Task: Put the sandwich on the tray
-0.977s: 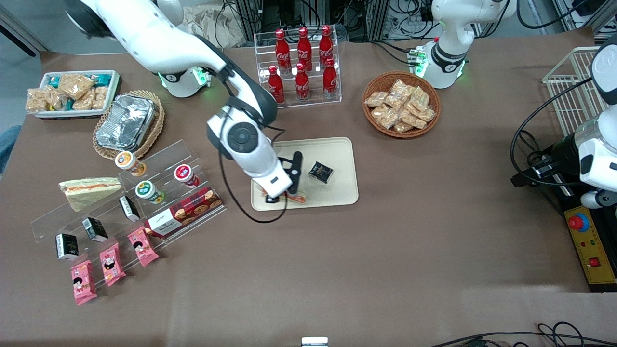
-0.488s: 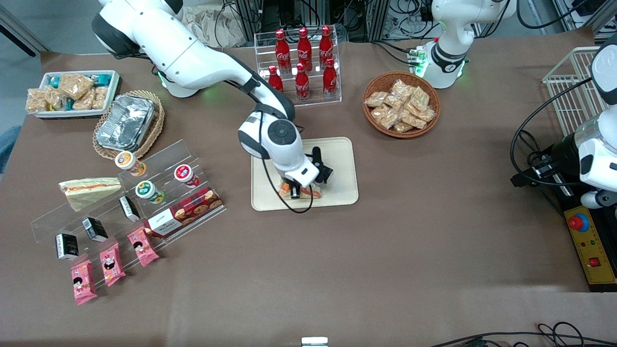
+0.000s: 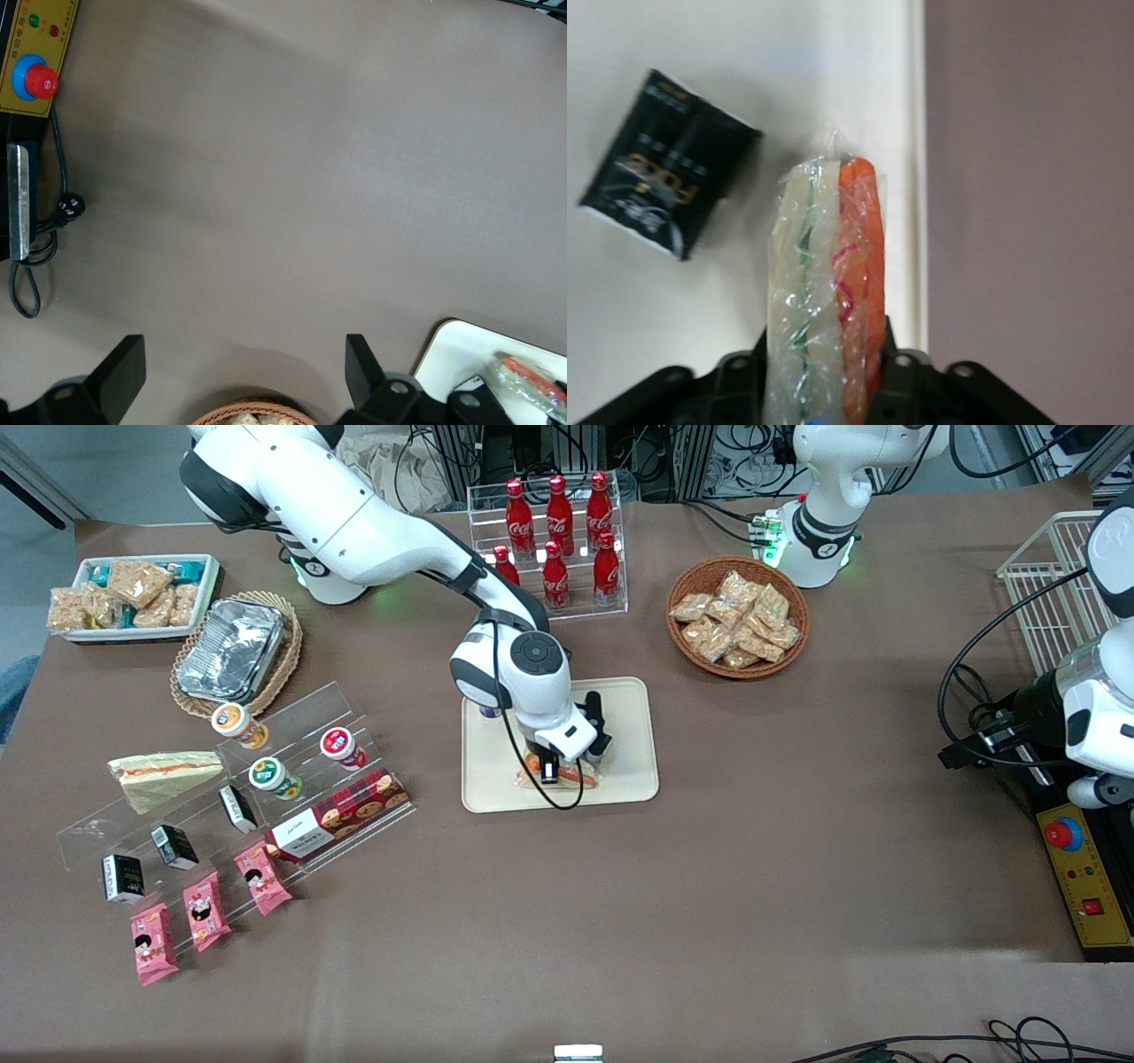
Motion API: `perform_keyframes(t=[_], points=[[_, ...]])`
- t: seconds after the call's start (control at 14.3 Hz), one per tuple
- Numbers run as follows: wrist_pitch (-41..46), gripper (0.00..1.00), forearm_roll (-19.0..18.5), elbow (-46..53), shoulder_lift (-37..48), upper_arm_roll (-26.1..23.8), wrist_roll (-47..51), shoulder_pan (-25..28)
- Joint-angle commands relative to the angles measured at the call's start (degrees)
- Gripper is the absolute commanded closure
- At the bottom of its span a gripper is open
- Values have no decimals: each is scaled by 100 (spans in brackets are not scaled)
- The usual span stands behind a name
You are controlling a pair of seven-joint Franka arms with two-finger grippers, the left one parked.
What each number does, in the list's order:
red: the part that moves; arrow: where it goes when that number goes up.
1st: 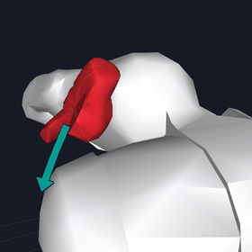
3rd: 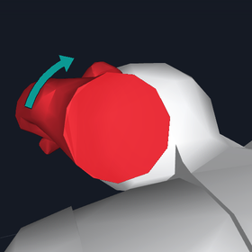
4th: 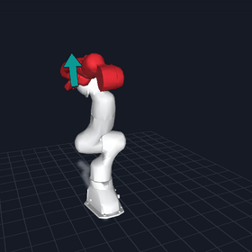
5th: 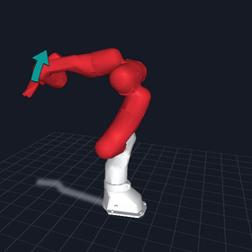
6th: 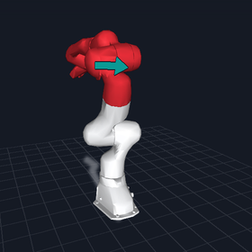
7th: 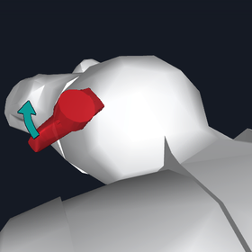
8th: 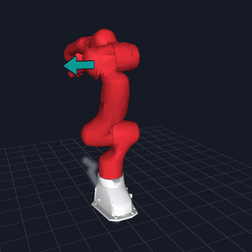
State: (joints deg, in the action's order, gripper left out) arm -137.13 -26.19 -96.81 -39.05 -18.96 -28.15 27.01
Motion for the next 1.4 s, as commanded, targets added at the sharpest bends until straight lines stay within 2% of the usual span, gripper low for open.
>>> perform_keyframes(t=[0.0,0.07,0.21,0.35,0.42,0.63,0.98,1.12,1.33], points=[[404,1,-97,13,466,-90,73,-457],[841,1,42,22,686,-125,64,-599],[1799,1,725,126,1240,-82,99,-653],[2495,1,1394,302,1522,42,29,-1282],[2803,1,1510,303,1802,59,-32,-1503],[3402,1,1511,294,2795,199,194,-1961],[4062,1,1546,250,3754,1349,450,-2129],[4089,1,1896,224,4009,1823,450,-2383],[4133,1,2353,127,4221,2684,485,-2490]])
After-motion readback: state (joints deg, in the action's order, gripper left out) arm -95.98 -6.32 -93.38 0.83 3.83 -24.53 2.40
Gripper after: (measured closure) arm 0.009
